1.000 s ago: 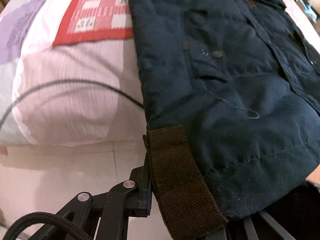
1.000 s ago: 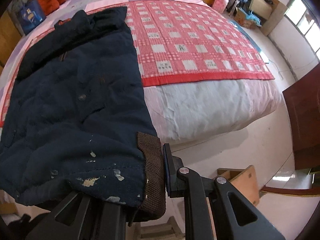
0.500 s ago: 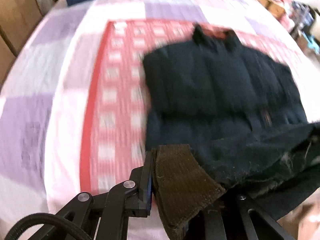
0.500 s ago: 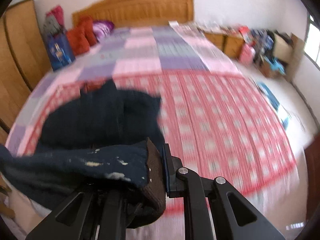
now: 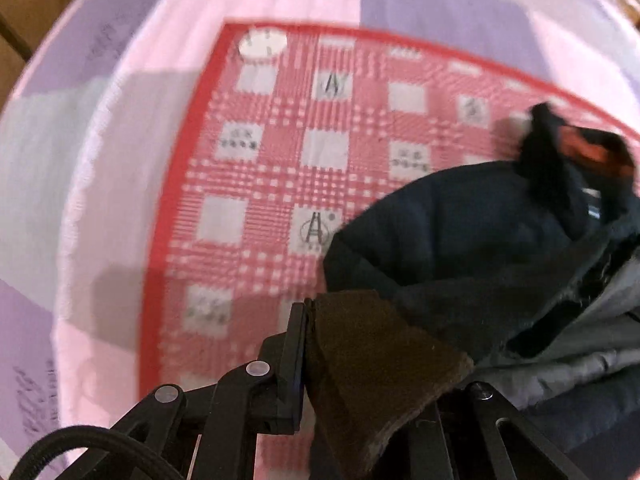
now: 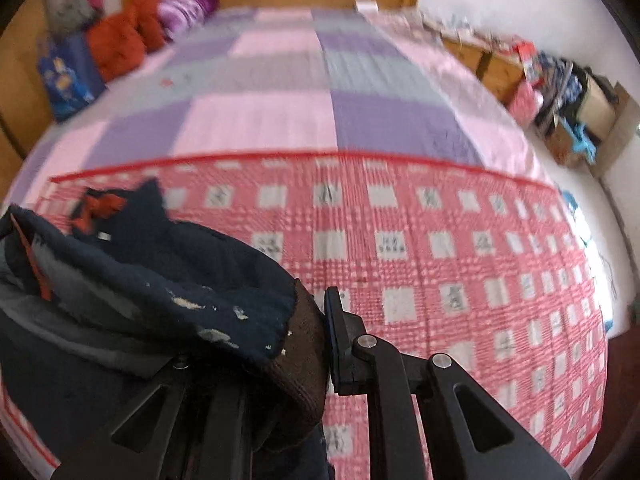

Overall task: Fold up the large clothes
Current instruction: 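Fold the held hem up toward the collar with both grippers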

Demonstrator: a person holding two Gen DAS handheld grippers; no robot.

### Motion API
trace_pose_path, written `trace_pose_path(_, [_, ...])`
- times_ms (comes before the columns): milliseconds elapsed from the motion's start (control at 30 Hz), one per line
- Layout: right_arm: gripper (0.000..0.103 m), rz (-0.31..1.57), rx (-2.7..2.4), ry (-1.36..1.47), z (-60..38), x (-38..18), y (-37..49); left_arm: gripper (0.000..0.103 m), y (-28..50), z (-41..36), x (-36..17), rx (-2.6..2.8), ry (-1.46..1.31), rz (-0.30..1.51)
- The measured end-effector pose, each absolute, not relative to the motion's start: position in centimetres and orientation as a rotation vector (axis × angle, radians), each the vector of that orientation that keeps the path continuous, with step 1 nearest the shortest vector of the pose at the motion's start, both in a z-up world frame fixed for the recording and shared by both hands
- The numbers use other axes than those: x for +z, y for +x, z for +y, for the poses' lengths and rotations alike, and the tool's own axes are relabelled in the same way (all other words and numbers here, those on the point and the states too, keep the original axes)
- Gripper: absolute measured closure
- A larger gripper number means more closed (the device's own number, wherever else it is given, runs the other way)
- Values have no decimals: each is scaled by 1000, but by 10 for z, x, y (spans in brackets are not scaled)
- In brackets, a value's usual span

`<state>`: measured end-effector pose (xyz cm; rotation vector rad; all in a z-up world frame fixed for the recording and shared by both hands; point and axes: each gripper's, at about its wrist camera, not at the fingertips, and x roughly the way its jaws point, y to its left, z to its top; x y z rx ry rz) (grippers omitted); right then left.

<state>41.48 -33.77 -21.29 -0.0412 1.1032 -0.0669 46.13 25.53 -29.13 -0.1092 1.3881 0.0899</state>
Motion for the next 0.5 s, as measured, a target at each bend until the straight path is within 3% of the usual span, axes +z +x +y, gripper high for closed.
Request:
trace_pose_path(67, [89, 1152, -87, -49, -337, -236, 426, 84, 473, 254, -320, 102, -116, 1441])
trace_pose_path(167, [88, 1225, -116, -82, -332, -271, 443, 63, 482, 249, -354, 119, -94, 1495])
trace_pose_path(267, [86, 1254, -145, -66, -333, -289, 451, 59, 484, 250, -365, 124, -105, 1499])
trace_pose_path(333, [78, 1269, -148, -61, -334, -292, 457, 56, 486, 253, -361, 89, -97, 1503])
trace_pose_path(400, [61, 1282, -159, -74, -336, -287, 459, 49, 486, 256, -349, 43, -85, 1496])
trace_pose_path(433, [55, 1273, -146, -90, -337, -279, 459, 39, 487, 258, -343, 19, -93, 1495])
trace_pose_path(500, [29, 1268, -119, -89, -342, -263, 455, 30, 490, 264, -324, -31, -100, 1472])
